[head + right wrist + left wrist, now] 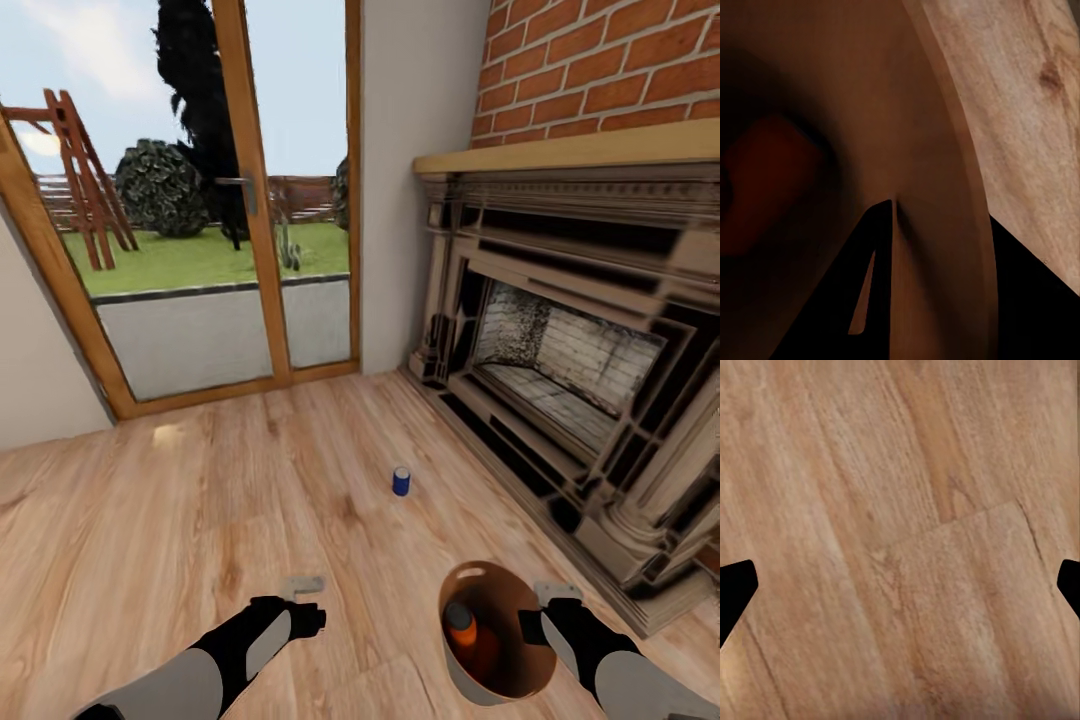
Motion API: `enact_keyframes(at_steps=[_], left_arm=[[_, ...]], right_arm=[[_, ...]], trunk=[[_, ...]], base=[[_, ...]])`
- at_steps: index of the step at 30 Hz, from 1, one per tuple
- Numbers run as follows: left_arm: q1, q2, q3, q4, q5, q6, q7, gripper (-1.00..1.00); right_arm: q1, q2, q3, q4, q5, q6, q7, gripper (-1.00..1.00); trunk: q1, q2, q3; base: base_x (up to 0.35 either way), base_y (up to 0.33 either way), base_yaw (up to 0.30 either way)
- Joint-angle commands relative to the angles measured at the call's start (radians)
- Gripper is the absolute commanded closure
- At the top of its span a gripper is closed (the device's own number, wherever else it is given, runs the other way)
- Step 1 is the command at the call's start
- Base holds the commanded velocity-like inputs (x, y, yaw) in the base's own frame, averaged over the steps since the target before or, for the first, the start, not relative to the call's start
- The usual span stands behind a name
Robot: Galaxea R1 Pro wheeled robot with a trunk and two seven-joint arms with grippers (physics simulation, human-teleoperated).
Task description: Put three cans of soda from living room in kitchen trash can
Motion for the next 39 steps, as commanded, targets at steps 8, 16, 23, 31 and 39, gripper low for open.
enact_keyframes(at_steps=[8,16,23,31,39], left_arm=[[0.0,0.0,0.0,0.0,0.0,0.0,0.0,-1.0],[0.0,0.0,0.0,0.0,0.0,-0.004,0.0,-1.0],[0.0,0.0,0.0,0.0,-0.001,-0.005,0.0,-1.0],[0.0,0.0,0.0,0.0,-0.001,-0.005,0.0,-1.0],[0.0,0.0,0.0,0.0,-0.001,-0.005,0.0,-1.0]], right_arm=[[-0.001,0.001,-0.003,0.0,0.001,0.0,0.004,1.0],[-0.001,0.002,-0.002,0.0,0.001,0.0,0.004,1.0],[-0.001,0.003,-0.002,0.0,0.001,0.0,0.005,1.0],[-0.001,0.003,-0.001,0.0,0.001,0.0,0.005,1.0],[-0.001,0.003,-0.001,0.0,0.001,0.0,0.005,1.0]], trunk=[[0.0,0.0,0.0],[0.0,0.0,0.0],[0.0,0.0,0.0],[0.0,0.0,0.0],[0.0,0.0,0.0]], base=[[0.302,0.195,-0.136],[0.302,0.193,-0.126],[0.302,0.19,-0.238],[0.302,0.184,-0.207],[0.302,0.185,-0.069]])
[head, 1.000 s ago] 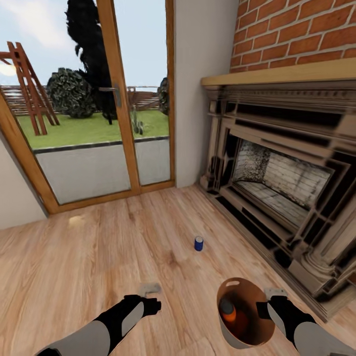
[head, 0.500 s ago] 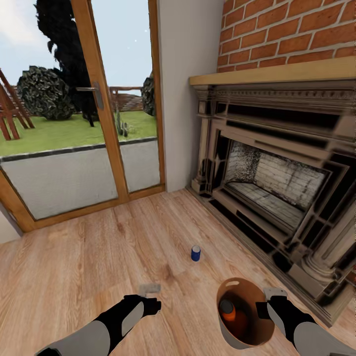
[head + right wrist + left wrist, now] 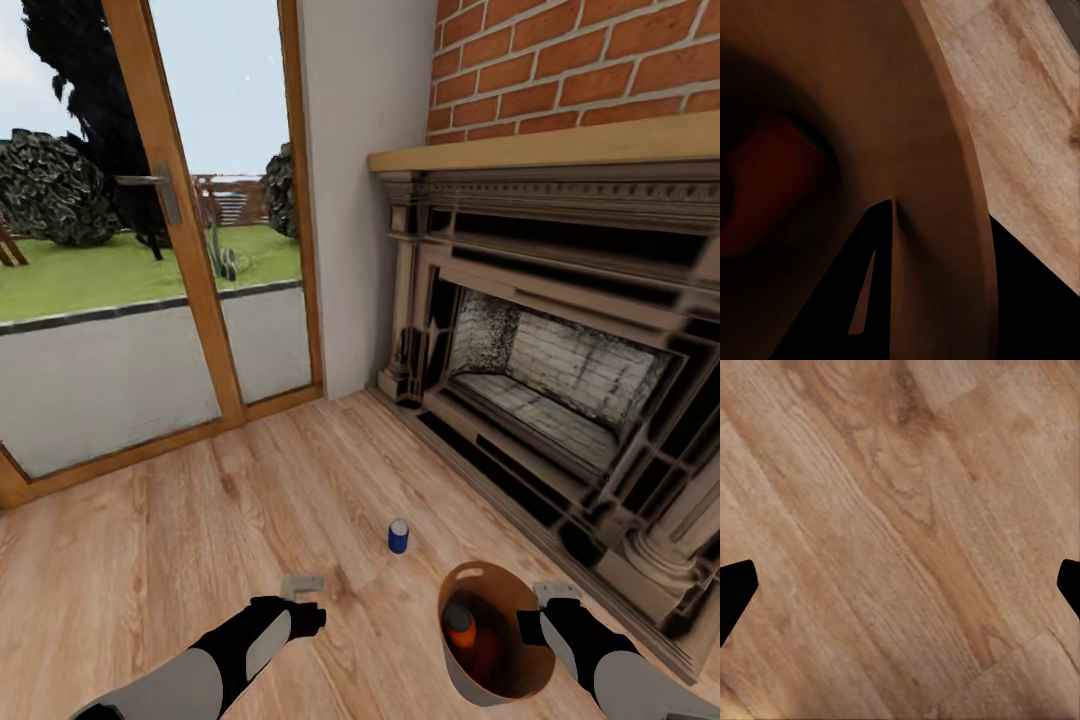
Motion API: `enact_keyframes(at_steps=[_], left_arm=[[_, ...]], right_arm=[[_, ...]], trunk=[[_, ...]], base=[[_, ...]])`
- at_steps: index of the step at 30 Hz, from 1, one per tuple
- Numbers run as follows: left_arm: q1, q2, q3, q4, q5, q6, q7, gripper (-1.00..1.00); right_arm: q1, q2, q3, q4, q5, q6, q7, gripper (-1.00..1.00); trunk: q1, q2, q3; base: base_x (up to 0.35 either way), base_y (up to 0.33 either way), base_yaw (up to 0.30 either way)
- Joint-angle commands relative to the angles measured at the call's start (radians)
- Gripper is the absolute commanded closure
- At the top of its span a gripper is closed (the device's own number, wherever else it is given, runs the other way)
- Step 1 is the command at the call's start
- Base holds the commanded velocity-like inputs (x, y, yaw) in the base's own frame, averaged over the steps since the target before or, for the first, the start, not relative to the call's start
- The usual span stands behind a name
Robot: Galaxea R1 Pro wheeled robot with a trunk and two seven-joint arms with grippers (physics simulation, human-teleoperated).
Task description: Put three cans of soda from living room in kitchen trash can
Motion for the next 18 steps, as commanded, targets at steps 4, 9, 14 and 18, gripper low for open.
enact_keyframes(at_steps=[4,9,14,18], left_arm=[[0.0,0.0,0.0,0.0,0.0,0.0,0.0,-1.0],[0.0,0.0,0.0,0.0,0.0,0.0,0.0,-1.0],[0.0,0.0,0.0,0.0,0.0,0.0,-0.001,-1.0],[0.0,0.0,0.0,0.0,0.0,-0.001,-0.017,-1.0]], right_arm=[[-0.001,0.0,-0.003,-0.001,-0.003,0.0,0.005,1.0],[-0.001,0.005,-0.003,-0.001,-0.003,0.0,0.005,1.0],[-0.001,0.011,0.0,-0.001,-0.002,0.0,0.005,1.0],[-0.001,0.012,0.0,-0.001,-0.002,0.0,0.005,1.0]], trunk=[[0.0,0.0,0.0],[0.0,0.0,0.0],[0.0,0.0,0.0],[0.0,0.0,0.0]], base=[[0.302,0.193,-0.206],[0.296,0.202,-0.218],[0.293,0.206,-0.071],[0.29,0.209,-0.155]])
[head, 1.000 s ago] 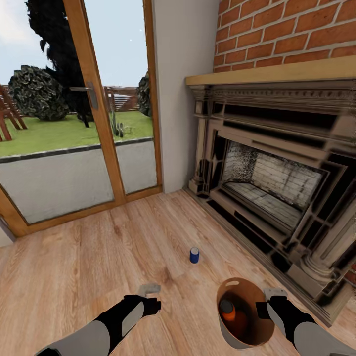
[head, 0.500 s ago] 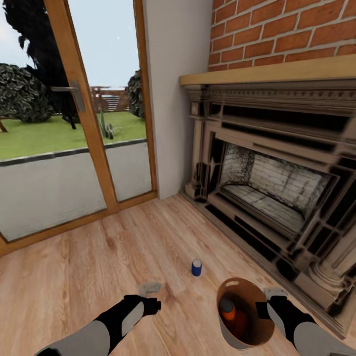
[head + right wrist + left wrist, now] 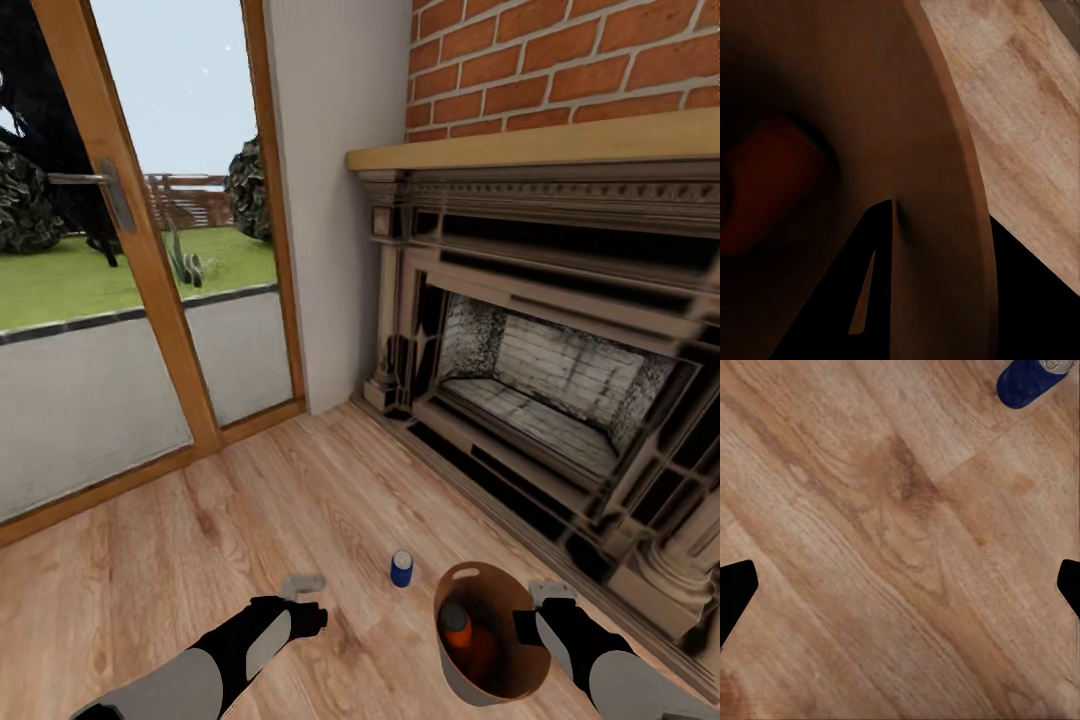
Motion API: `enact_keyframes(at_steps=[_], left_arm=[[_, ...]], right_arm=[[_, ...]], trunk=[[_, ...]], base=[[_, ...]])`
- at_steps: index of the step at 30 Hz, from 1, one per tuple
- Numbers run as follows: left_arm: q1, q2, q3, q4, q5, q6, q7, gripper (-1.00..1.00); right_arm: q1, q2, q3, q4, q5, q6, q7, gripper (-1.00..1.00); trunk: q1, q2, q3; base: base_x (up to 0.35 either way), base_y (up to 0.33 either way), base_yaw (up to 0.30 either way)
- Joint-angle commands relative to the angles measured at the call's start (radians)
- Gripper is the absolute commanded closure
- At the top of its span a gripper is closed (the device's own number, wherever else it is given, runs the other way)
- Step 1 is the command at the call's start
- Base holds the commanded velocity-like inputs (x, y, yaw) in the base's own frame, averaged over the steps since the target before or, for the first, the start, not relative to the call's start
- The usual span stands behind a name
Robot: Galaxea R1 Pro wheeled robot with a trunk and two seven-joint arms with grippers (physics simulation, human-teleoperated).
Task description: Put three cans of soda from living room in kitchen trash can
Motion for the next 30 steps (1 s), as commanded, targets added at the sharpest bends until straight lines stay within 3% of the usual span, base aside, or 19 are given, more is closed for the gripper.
enact_keyframes(at_steps=[1,15,30], left_arm=[[0.0,0.0,0.0,0.0,0.0,0.0,-0.014,-1.0],[0.0,0.001,0.0,0.0,0.001,0.002,-0.047,-1.0],[0.0,0.002,0.0,0.0,0.0,0.002,-0.063,-1.0]], right_arm=[[0.0,0.0,-0.002,0.0,-0.004,0.0,0.005,1.0],[0.0,0.0,-0.001,-0.003,-0.003,0.032,0.007,1.0],[0.0,-0.001,0.0,-0.004,-0.003,0.039,0.007,1.0]], trunk=[[0.0,0.0,0.0],[0.0,0.0,0.0],[0.0,0.0,0.0]], base=[[0.284,0.216,-0.217],[0.265,0.239,-0.239],[0.164,0.295,-0.218]])
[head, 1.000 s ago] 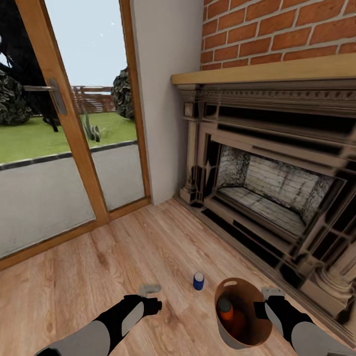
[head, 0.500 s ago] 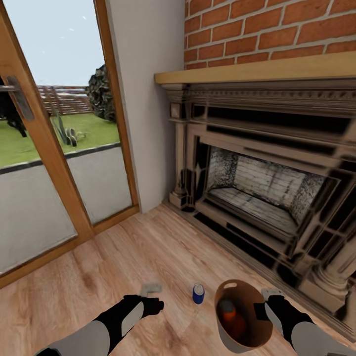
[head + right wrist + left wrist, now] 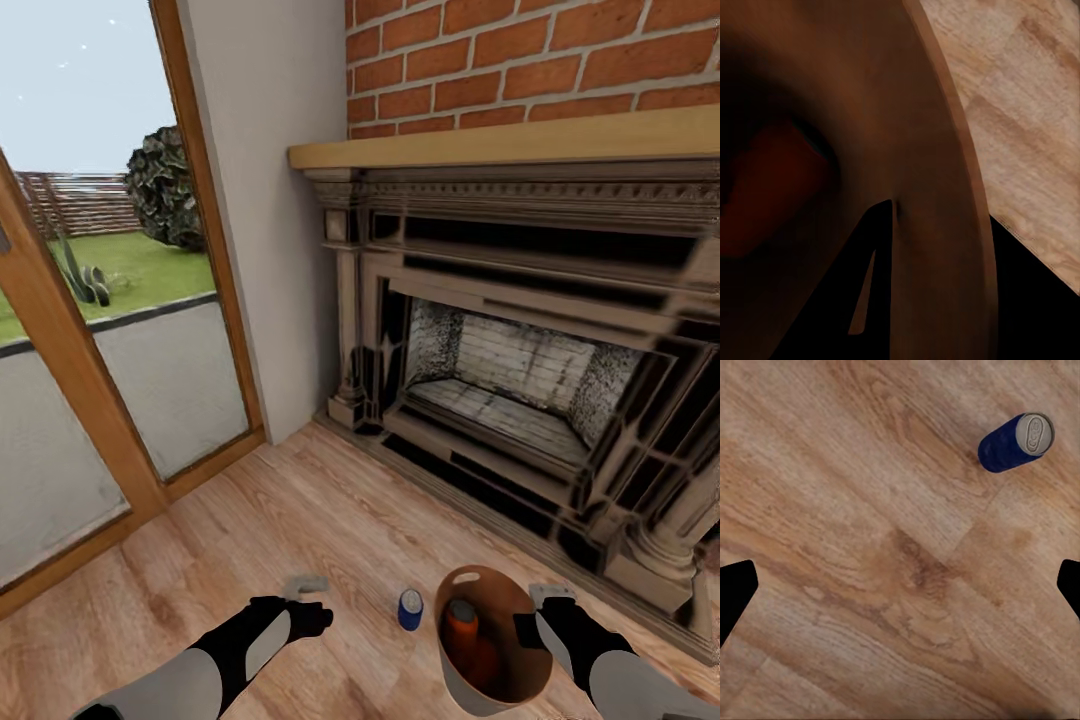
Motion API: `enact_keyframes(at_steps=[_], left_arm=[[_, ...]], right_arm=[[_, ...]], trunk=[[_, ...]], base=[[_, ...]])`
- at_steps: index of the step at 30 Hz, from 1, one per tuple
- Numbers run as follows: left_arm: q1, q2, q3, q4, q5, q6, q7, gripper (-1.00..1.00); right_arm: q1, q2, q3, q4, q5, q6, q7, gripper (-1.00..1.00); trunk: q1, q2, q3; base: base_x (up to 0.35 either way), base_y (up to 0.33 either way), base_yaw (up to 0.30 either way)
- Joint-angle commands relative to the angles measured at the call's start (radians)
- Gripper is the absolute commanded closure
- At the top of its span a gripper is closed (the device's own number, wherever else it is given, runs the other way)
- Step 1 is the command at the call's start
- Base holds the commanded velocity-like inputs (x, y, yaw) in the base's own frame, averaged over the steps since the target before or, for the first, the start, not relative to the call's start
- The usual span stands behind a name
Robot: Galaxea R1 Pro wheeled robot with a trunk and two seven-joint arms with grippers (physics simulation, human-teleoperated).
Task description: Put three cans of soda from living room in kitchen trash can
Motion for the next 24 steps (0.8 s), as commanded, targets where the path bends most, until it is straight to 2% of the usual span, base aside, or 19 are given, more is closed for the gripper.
enact_keyframes(at_steps=[1,24], left_arm=[[0.0,0.0,0.0,0.0,0.0,0.0,0.0,-1.0],[0.0,0.0,-0.001,0.0,0.0,0.0,-0.002,-1.0]], right_arm=[[0.0,0.0,-0.002,0.0,-0.005,-0.001,0.005,1.0],[0.0,0.001,-0.002,0.0,-0.005,0.0,0.007,1.0]], trunk=[[0.0,0.0,0.0],[0.0,0.0,0.0]], base=[[0.146,0.302,-0.286],[0.145,0.302,-0.287]])
